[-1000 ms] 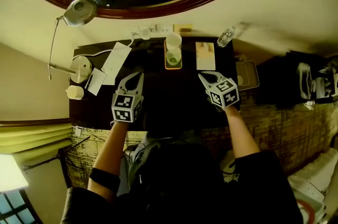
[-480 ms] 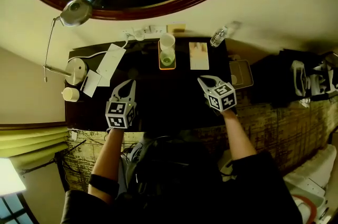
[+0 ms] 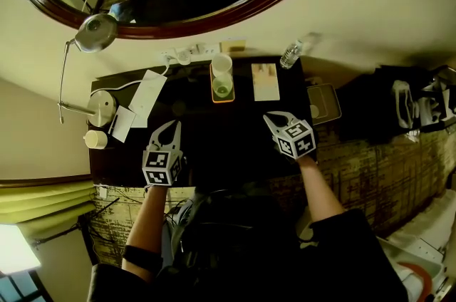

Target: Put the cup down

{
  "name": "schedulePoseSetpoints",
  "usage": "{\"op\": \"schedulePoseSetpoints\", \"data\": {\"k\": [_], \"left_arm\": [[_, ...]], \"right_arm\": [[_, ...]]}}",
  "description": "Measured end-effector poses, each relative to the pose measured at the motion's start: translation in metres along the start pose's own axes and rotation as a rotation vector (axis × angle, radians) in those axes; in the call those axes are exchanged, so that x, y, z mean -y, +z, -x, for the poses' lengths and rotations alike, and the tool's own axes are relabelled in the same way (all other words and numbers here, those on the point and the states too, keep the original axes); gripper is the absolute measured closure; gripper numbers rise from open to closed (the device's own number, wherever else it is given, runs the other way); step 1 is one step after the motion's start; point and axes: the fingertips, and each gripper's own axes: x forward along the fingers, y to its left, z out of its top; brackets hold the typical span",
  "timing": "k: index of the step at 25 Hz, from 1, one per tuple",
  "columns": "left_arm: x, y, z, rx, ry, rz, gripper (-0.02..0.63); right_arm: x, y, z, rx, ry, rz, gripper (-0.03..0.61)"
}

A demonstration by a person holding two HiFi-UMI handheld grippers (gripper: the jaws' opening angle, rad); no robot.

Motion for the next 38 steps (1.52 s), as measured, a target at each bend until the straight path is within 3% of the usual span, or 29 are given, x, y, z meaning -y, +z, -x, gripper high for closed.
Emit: {"op": "schedulePoseSetpoints", "data": {"k": [12, 16, 20, 25, 38], "left_arm": [[-0.002, 0.006, -0.007, 0.002, -0.006, -0.026, 0.612], [0.005, 0.011, -0.01, -0.008, -0.04, -0.033, 0.612], [0.005, 0.012, -0.016, -0.016, -0.061, -0.046, 0.612], [-0.001, 0.01, -0.025, -0.027, -0.075, -0.059, 0.613], [-0.011, -0.014, -0.046, -0.055, -0.089, -0.052, 0.613]], "right_arm": [[-0.004, 0.003, -0.02, -0.037, -0.033, 0.033, 0.543], [-0.014, 0.01, -0.034, -0.056, -0.022, 0.037, 0.428], [-0.012, 0.009, -0.066, -0.057, -0.029, 0.059, 0.245], [-0.017, 0.02, -0.11, -0.058, -0.048, 0.082, 0.111], [-0.008, 0.053, -0.195, -0.028, -0.122, 0.027, 0.087]]}}
